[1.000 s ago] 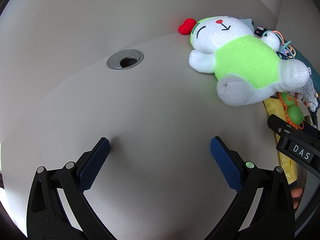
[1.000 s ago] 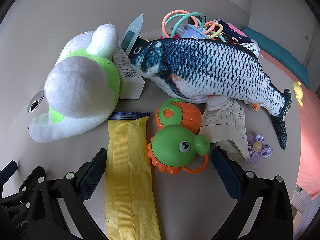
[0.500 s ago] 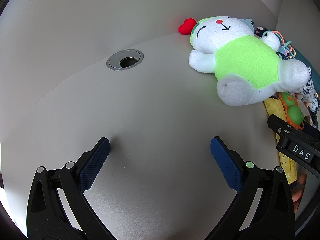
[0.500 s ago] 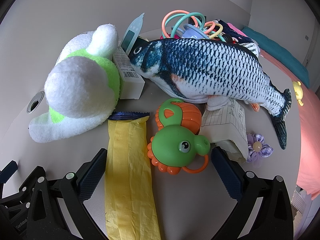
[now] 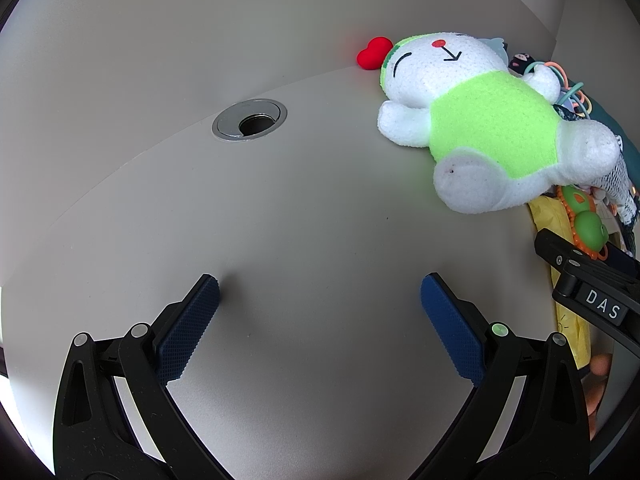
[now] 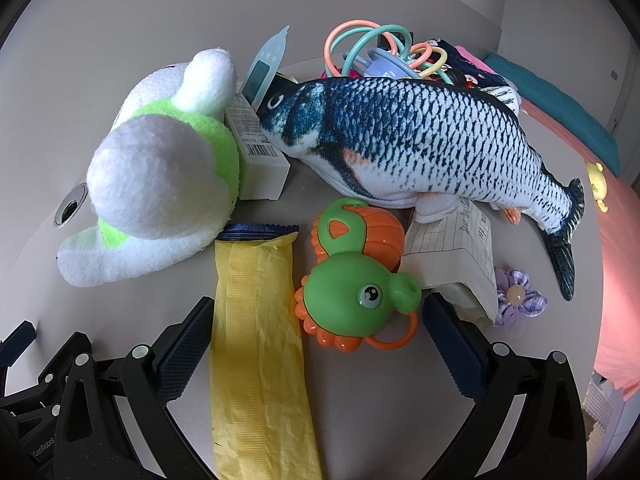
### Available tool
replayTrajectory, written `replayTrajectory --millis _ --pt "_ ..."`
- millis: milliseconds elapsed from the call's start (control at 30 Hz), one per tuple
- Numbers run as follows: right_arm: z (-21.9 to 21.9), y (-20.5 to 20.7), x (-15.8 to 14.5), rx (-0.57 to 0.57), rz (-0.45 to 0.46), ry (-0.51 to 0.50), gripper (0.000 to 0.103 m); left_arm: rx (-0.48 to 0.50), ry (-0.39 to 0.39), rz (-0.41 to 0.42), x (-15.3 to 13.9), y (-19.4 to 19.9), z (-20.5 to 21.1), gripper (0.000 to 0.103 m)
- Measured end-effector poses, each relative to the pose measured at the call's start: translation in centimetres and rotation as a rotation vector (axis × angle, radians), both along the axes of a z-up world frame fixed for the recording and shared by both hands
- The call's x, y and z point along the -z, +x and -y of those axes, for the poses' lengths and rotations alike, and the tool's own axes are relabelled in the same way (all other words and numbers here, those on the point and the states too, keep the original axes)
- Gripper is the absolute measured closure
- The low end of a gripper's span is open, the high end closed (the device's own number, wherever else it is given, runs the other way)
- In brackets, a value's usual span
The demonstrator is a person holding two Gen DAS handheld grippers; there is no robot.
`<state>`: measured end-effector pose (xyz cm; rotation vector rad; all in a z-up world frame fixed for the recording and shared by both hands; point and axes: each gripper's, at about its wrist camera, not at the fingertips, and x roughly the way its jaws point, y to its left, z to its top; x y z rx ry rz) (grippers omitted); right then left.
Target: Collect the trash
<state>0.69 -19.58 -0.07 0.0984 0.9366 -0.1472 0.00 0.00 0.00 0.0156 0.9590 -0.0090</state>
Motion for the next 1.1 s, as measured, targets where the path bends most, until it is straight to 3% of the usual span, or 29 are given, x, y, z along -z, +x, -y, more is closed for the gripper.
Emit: replayTrajectory --millis 300,500,700,833,933,1100 --pt "0.1 -0.1 -0.2 -0.014 0.000 0.001 0.002 0.003 -0.009 0.004 -0.1 0.0 0.0 0.006" --pt "0.7 -1.7 -0.7 -0.065 -0.009 0.024 0.002 0.005 -0.096 0.027 -0.9 -0.9 -0.6 0.006" --pt "2.1 -4.2 -4.1 -0.147 0.066 0.046 0.002 0.083 0.006 0.100 -4.4 -2.0 2.0 0.006" --pt "3.6 -5.0 -7.1 -0.171 0.118 0.059 0.002 0.107 -0.022 0.140 -7.8 -1.4 4.6 0.006" --pt "5.2 -4.6 -8.7 -0.172 0.139 0.037 0.002 0.105 -0.037 0.138 -8.5 -0.5 4.7 0.006" --pt "7.6 -2.7 -9.2 -0.165 0.126 -0.001 0.002 0.096 -0.099 0.108 -10.2 2.5 6.4 0.006"
